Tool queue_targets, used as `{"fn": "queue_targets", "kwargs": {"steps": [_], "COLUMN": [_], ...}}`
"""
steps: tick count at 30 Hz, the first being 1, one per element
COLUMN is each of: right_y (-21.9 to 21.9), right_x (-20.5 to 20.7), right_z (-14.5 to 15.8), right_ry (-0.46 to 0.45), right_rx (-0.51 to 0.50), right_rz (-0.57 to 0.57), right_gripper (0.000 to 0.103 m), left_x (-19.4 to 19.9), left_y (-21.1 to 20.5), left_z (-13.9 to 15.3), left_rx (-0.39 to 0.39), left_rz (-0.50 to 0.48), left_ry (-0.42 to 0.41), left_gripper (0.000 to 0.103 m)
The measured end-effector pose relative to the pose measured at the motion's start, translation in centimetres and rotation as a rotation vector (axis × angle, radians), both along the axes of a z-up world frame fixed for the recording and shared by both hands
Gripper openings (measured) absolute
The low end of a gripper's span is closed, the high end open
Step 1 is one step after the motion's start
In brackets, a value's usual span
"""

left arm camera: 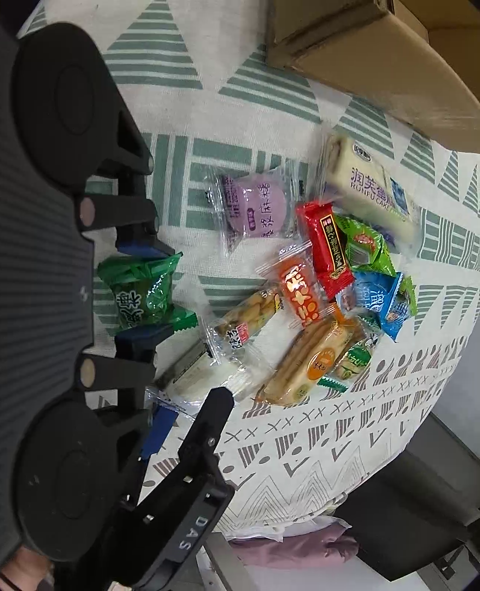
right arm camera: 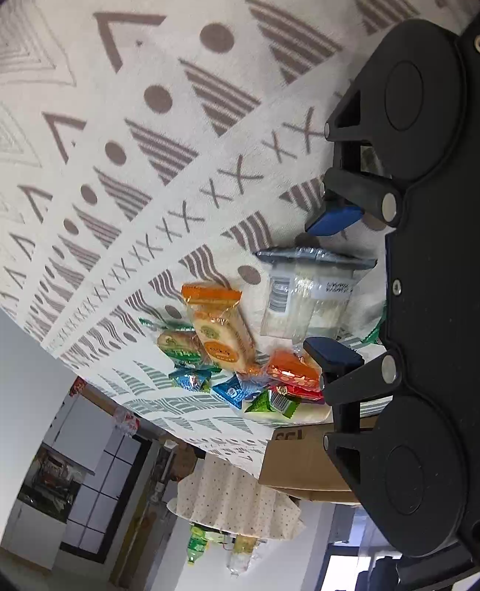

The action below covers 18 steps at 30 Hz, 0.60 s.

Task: Organize snacks
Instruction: 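Grasp the green candy with the left gripper while the right grasps the white cake packet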

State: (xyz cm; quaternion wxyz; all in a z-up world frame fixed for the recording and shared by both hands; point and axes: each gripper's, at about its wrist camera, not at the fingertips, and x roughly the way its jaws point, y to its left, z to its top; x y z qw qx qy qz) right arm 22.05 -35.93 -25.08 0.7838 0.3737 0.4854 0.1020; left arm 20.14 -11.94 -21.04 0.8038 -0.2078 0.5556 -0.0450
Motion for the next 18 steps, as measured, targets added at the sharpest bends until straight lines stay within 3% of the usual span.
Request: {"fn": "queue_targets", "kwargs": {"steps": [3, 7, 13, 18], "right_y": [0.1, -0.3, 0.1, 0.4], "right_x": [0.1, -0.2, -1.7, -2.8], "right_z": [-0.2, -0.2, 2.2, 4.3], "right_ry": [0.001, -0.005, -0.066, -0.115], "right_rx": [-0.014, 0.016, -0.018, -0.065], "right_rz": [-0.002, -0.015, -0.005, -0.013], "right_gripper": [0.038, 0.027, 0.015, 0.013], "left_x": [-0.2, -0.7, -1.6, -2.4], "left_y": [0.3, 0.7, 1.6, 2.6], "left_z": [0.7, 2.2, 4.8, 6.8], "left_rx": [-0.005, -0.005, -0.003, -0.013], "left_rz": [0.01, 0.01, 0.035, 0.058], "left_ry": [-0.018, -0.057, -0.115, -0.162], "left_gripper": [0.035, 0.035, 0.035, 0.035]}}
